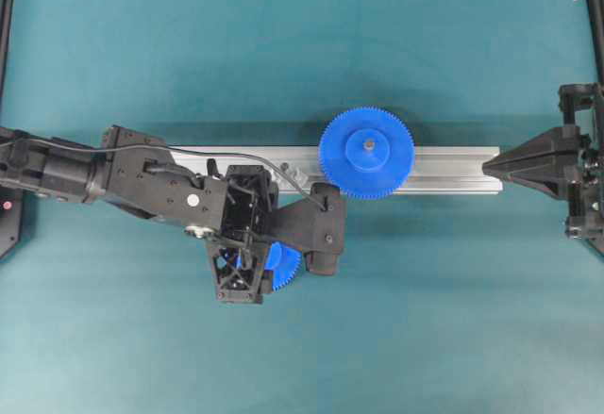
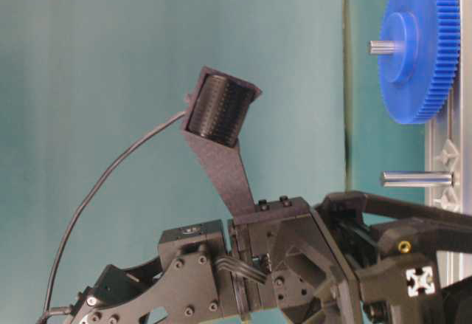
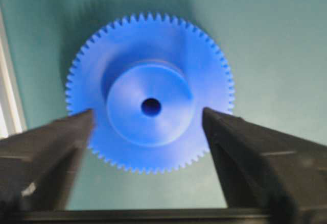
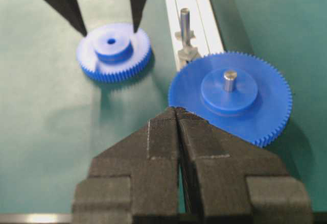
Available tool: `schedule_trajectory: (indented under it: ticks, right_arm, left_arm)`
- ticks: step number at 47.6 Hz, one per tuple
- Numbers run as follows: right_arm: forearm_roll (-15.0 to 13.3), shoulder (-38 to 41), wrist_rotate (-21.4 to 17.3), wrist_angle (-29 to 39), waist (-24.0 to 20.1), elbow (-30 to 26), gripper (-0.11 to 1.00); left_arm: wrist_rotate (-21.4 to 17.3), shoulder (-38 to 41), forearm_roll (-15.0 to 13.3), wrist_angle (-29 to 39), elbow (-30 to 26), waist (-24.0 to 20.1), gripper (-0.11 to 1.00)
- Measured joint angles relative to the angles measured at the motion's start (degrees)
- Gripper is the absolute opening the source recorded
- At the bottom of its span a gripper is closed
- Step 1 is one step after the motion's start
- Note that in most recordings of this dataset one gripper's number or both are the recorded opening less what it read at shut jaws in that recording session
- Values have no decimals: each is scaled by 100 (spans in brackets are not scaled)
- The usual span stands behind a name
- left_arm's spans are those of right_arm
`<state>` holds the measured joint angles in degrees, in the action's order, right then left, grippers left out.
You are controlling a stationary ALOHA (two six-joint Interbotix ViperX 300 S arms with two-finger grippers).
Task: Find the location of the shaft and insert the small gear.
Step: 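Lower the open left gripper around the small gear's hub, then close the left gripper on the small blue gear's hub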
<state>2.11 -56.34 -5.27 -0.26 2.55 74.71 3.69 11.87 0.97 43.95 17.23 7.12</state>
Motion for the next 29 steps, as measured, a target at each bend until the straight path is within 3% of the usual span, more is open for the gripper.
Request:
schedule_trajectory:
  ticks: [29]
  right_arm:
    - [-9,-44,0,0,0,9,1]
  left_arm:
    - [0,35,0,-44,9,9,92]
